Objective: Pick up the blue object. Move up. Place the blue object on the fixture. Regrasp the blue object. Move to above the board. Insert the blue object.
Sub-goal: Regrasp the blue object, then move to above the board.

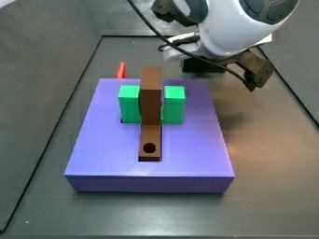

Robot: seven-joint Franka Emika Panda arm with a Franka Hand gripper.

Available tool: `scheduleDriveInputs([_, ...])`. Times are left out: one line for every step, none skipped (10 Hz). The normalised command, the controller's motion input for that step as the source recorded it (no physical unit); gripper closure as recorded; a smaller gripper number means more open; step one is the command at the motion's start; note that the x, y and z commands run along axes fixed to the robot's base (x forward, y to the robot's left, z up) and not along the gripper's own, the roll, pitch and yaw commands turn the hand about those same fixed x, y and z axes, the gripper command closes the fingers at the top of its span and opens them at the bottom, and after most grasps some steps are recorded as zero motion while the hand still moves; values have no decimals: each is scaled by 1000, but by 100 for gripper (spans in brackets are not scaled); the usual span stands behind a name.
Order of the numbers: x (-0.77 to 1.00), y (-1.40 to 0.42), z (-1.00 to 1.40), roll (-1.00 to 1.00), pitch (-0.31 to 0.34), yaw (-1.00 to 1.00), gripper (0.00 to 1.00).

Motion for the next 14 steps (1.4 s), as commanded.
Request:
scheduleDriveInputs([0, 0, 0, 0, 0, 0, 100])
scheduleDriveInputs([0, 0, 0, 0, 0, 0, 100])
scheduleDriveInputs([0, 0, 0, 0, 0, 0, 100])
scheduleDriveInputs([0, 0, 0, 0, 0, 0, 100])
scheduleDriveInputs([0, 0, 0, 0, 0, 0, 100])
scheduleDriveInputs([0, 0, 0, 0, 0, 0, 100])
scheduleDriveInputs([0, 0, 0, 0, 0, 0, 100])
scheduleDriveInputs([0, 0, 0, 0, 0, 0, 100])
scheduleDriveInputs([0, 0, 1400, 0, 0, 0, 100])
scheduleDriveInputs([9, 8, 1400, -30, 22, -45, 100])
scheduleDriveInputs([-21, 19, 1400, -144, 21, -58, 100])
scheduleDriveInputs([-28, 26, 1400, -114, 22, -39, 100])
scheduleDriveInputs([-15, 12, 1400, -77, 45, -32, 100])
scheduleDriveInputs([-18, 9, 1400, -31, 67, -15, 100])
